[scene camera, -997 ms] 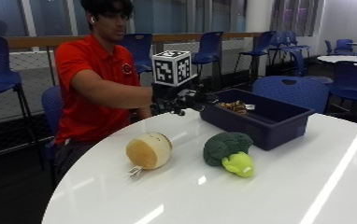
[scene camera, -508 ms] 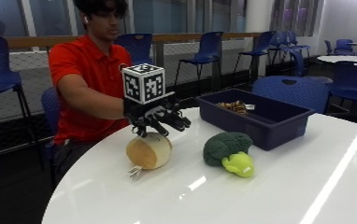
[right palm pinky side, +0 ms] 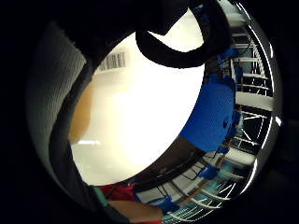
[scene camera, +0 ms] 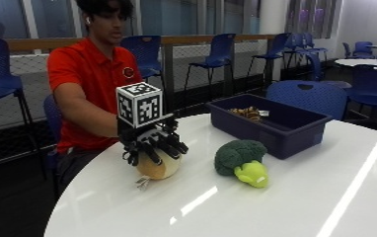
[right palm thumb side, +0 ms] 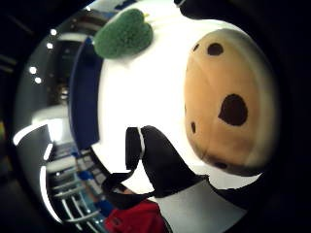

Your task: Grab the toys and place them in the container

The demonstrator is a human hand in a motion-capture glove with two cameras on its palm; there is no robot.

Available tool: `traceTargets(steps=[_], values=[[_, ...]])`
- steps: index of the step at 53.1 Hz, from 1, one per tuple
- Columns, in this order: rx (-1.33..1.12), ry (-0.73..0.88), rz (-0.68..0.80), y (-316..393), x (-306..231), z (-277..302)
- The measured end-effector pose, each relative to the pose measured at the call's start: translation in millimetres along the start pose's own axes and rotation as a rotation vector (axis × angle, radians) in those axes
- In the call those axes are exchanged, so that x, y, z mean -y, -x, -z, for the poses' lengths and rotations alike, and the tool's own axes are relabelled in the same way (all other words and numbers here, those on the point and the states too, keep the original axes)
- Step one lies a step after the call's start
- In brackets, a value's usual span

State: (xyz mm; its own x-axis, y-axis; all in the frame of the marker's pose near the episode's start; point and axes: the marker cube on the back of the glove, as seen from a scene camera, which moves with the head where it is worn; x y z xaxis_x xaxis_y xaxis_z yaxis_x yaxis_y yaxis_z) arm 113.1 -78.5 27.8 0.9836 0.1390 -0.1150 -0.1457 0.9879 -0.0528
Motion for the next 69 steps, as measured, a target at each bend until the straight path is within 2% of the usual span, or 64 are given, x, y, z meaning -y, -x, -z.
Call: traceTargets(steps=[19,36,51,69], values=[[0.031,0.035,0.004,1,13,-16],[-0.011,0.005,0.006,0,10,-33],[-0.007,0.023,-0.036,3,17,-28],[0.032,-0.039,0.016,5,19,-23]])
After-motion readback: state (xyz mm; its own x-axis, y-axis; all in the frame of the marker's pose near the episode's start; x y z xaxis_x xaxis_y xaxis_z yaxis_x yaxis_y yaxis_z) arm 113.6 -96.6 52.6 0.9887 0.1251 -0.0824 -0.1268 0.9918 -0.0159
